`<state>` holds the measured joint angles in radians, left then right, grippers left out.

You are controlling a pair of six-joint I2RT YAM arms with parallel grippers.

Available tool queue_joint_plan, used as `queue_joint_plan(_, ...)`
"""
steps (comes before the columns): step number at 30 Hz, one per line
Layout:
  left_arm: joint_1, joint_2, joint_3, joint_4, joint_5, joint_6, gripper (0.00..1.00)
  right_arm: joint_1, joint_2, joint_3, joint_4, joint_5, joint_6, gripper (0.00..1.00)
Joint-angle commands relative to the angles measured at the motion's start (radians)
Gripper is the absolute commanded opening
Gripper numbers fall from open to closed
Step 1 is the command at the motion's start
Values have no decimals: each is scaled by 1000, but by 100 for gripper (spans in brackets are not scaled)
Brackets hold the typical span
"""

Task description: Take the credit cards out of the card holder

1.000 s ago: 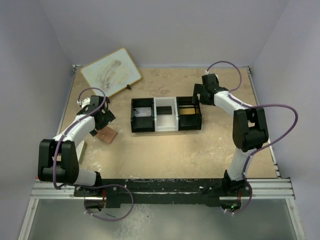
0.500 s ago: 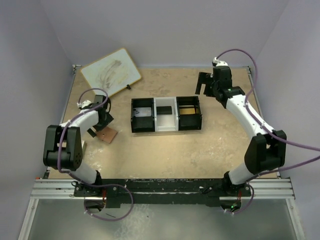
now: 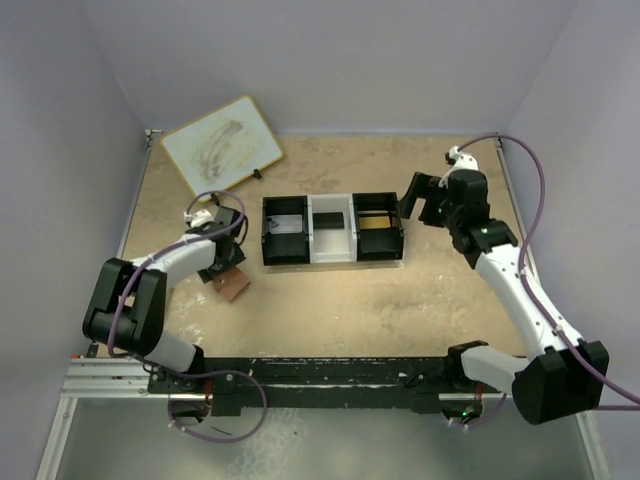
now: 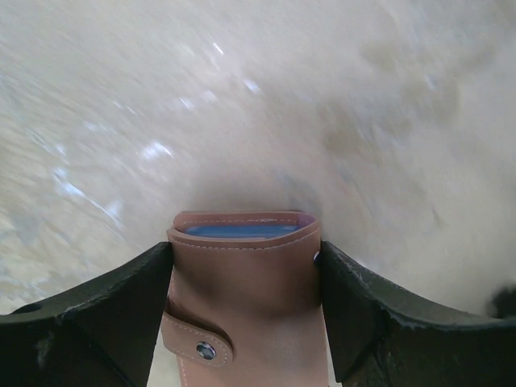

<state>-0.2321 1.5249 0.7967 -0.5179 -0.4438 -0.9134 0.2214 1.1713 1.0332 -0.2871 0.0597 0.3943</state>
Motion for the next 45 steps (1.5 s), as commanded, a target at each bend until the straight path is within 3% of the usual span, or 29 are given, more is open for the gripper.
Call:
queue_joint_plan(1, -154, -43, -80, -11, 76, -115, 66, 1, -79, -124, 65, -148, 122, 100)
queue_joint_plan(9, -469, -186, -228, 47, 55, -432, 65, 2, -184, -359, 128, -390, 258, 99)
queue_joint_plan(12, -584, -158, -218, 104, 36, -516, 65, 3, -214, -432, 194, -500, 249, 97)
queue_joint_plan(16, -654, -46, -155, 200, 49, -541, 65, 3, -191, -483, 232, -560, 277, 96)
queue_joint_plan(18, -679, 23, -92, 209, 51, -518, 67, 3, -175, -505, 261, -568, 308, 96)
queue_joint_plan(21, -708, 98, 1, 203, 76, -436, 80, 3, -152, -516, 289, -547, 329, 96)
queue_joint_plan(23, -720, 116, 62, 155, 60, -395, 84, 3, -136, -500, 285, -526, 326, 96)
queue_joint_plan(30, -714, 29, 92, 149, 42, -197, 84, 3, -76, -474, 218, -448, 254, 99)
queue_joint_plan(45, -655, 161, 219, 266, -80, 55, 85, 3, -87, -525, 225, -461, 254, 100)
